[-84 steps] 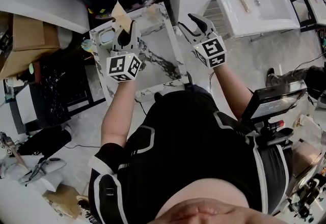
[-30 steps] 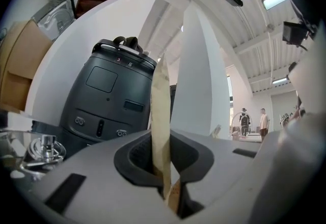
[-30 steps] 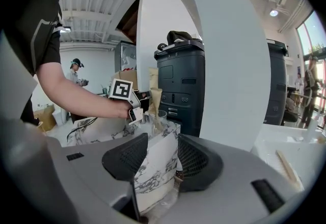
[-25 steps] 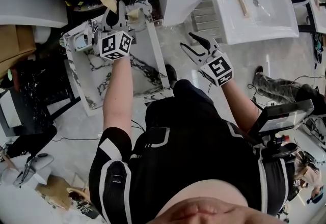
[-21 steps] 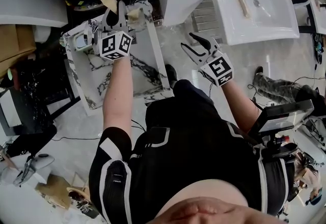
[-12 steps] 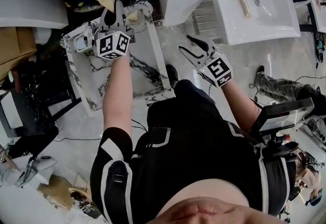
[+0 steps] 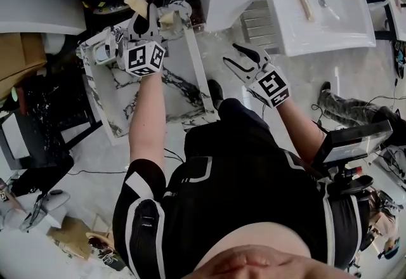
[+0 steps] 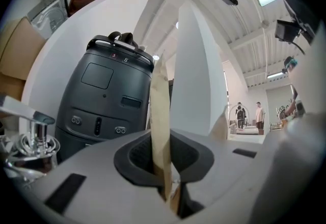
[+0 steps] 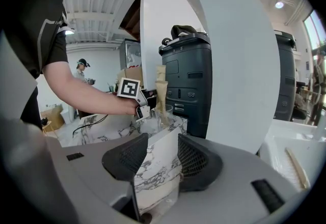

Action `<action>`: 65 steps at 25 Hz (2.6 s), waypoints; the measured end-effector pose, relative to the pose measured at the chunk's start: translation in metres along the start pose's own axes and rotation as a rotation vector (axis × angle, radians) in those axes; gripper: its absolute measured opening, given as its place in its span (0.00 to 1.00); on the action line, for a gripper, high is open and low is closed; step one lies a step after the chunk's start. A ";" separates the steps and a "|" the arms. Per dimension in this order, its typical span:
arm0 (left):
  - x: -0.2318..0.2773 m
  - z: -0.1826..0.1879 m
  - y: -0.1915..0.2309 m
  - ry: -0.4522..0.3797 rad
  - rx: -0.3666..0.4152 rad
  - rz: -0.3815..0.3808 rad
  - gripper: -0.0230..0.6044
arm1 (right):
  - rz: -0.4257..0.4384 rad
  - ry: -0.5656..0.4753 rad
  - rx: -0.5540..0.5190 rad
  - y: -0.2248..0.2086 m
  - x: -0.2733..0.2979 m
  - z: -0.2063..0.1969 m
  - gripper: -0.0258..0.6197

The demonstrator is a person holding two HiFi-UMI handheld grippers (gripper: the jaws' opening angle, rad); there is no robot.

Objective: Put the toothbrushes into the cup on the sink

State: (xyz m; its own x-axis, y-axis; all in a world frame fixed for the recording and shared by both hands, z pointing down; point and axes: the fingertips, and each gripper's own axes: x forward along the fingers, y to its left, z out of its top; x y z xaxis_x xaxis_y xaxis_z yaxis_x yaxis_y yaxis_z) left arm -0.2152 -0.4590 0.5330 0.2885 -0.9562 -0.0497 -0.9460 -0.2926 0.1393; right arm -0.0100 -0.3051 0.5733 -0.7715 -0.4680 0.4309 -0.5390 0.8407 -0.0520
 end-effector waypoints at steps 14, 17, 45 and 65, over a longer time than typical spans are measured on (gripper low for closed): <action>-0.020 -0.032 -0.020 0.174 0.092 -0.074 0.24 | 0.017 0.000 -0.003 0.010 0.009 0.001 0.34; -0.024 -0.025 -0.020 0.176 0.109 -0.076 0.24 | 0.024 -0.003 -0.011 0.014 0.011 0.003 0.34; -0.029 -0.019 -0.018 0.267 0.121 -0.084 0.27 | -0.018 -0.060 0.032 0.019 0.012 0.022 0.34; -0.160 0.115 -0.045 0.054 -0.069 -0.183 0.07 | -0.121 -0.271 0.053 0.075 -0.009 0.128 0.32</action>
State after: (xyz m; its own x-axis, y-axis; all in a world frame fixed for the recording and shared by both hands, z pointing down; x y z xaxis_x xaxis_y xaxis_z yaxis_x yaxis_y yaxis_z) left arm -0.2353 -0.2923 0.4213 0.4640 -0.8854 -0.0276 -0.8651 -0.4596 0.2008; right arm -0.0863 -0.2725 0.4504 -0.7587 -0.6257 0.1813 -0.6441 0.7623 -0.0645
